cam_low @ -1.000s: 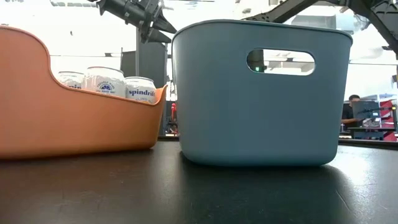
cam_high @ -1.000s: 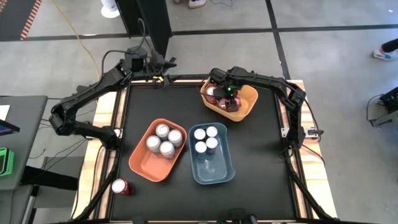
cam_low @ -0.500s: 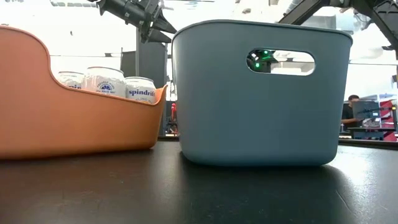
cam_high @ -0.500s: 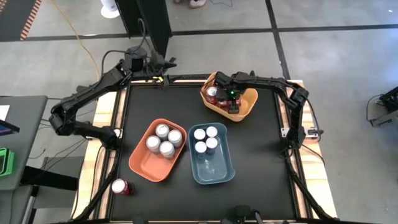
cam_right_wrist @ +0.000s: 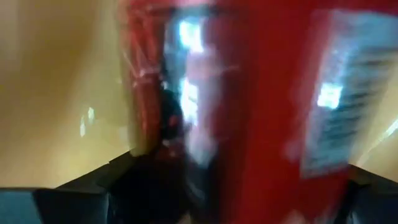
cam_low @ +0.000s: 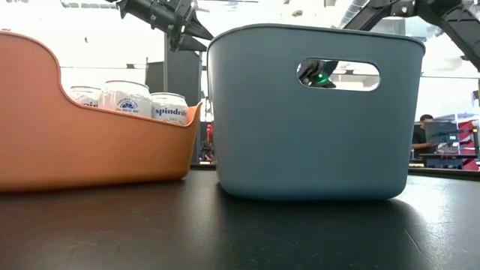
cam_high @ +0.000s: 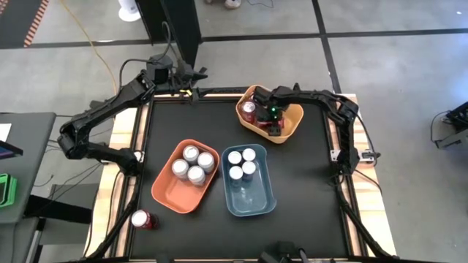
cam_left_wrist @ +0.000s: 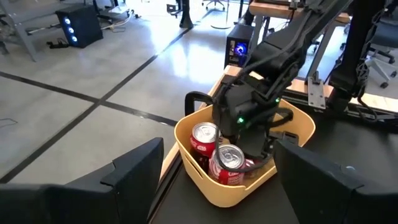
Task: Sort soda cans
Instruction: Put the top red soda can into the yellow bin
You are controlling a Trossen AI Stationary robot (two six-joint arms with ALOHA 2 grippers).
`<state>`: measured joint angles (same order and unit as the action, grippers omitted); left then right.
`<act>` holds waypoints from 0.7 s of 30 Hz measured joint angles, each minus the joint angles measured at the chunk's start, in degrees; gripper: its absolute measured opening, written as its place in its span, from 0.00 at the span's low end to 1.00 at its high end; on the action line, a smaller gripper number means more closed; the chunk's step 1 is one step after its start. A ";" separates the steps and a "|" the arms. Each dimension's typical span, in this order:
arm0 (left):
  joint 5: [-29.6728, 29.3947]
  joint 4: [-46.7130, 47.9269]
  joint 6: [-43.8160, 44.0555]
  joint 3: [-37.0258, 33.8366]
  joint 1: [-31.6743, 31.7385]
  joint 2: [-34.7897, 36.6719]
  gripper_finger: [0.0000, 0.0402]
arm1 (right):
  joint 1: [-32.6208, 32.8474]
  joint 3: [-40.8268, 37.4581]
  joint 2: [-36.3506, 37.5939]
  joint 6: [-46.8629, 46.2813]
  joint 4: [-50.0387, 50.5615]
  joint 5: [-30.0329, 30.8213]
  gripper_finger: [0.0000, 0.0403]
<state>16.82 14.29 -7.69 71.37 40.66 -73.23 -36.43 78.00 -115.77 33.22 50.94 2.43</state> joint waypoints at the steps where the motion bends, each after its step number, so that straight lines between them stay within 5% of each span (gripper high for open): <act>1: 0.00 0.02 0.04 0.00 -0.05 0.00 0.74 | 0.04 0.00 -1.22 -0.05 0.23 -0.02 0.86; 7: -0.02 0.24 0.02 0.00 -0.13 0.00 0.74 | 1.71 0.29 -2.78 -0.66 0.46 1.00 0.75; 21: -0.04 -0.40 0.01 0.00 -0.13 0.00 0.74 | 2.31 4.63 6.80 -1.77 6.75 1.87 0.75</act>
<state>16.78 13.89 -7.67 71.37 40.53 -73.23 -34.12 82.63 -108.97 31.45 57.70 4.31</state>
